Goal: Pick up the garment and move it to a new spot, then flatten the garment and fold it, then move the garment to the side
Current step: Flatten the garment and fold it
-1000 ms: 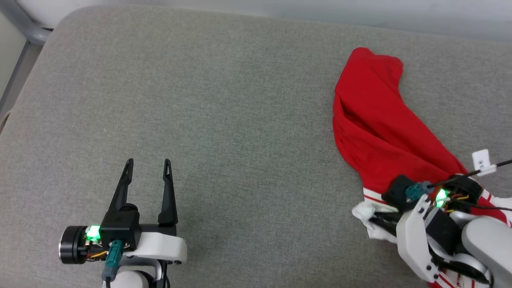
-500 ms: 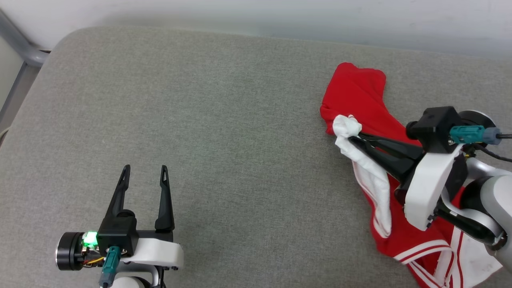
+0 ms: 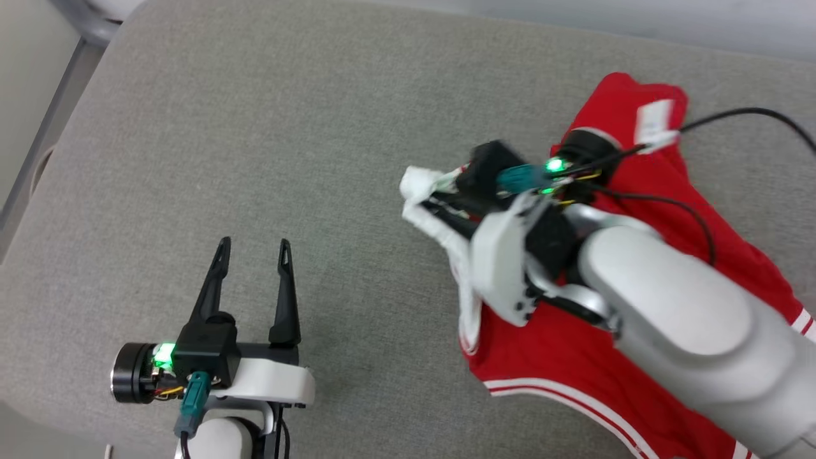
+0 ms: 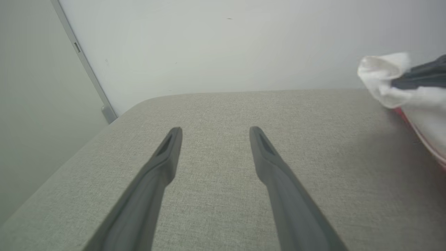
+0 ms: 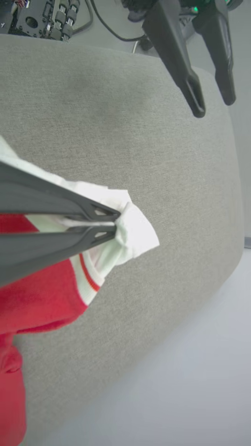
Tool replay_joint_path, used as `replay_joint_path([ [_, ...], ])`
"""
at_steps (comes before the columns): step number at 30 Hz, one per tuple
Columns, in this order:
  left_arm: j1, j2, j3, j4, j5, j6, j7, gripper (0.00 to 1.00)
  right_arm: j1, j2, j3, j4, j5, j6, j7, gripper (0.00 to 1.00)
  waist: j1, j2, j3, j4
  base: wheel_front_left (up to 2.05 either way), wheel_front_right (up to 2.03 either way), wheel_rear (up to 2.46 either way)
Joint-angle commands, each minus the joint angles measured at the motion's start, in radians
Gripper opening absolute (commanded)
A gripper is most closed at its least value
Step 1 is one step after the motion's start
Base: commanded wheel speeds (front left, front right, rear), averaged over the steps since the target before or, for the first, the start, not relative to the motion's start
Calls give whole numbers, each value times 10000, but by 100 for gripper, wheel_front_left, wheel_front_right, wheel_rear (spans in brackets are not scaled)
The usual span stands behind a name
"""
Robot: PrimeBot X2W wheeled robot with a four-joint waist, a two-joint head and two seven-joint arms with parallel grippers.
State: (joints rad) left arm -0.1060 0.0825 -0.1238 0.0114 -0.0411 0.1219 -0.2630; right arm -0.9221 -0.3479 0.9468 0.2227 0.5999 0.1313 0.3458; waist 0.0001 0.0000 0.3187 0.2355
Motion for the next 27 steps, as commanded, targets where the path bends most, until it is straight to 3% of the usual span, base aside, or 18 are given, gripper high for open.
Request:
replay_joint_path([
  [1, -140, -44, -27, 16, -45, -7, -23, 100, -256, 260, 326, 396, 7, -10, 40, 0, -1, 0, 255, 235, 0, 0, 0],
  [8, -363, -170, -141, 139, -103, 32, -23, 100, -984, 1235, 2430, 3102, 623, -12, 256, 0, -1, 0, 526, 535, 0, 0, 0],
  [15, -415, -215, -53, 212, -83, 66, -23, 100, -998, 1641, 3254, 4676, 1209, -10, 188, 0, -1, 0, 587, 448, 0, 0, 0],
  [18, -415, -223, -15, 235, -12, 74, -23, 100, -1178, 1869, 3309, 4807, 1267, -12, -291, 100, -1, 0, 516, 310, 0, 0, 0],
  [22, -227, -109, 127, 292, 37, 14, -23, 100, -1277, 1856, 3333, 4295, 1026, -12, -1388, 100, -1, 0, 196, 112, 0, 0, 0],
  [27, 86, 21, 301, 212, 83, 14, -23, 100, -1057, 1155, 3054, 3562, 1375, -13, -2897, 100, -1, 0, -352, -201, 0, 0, 0],
])
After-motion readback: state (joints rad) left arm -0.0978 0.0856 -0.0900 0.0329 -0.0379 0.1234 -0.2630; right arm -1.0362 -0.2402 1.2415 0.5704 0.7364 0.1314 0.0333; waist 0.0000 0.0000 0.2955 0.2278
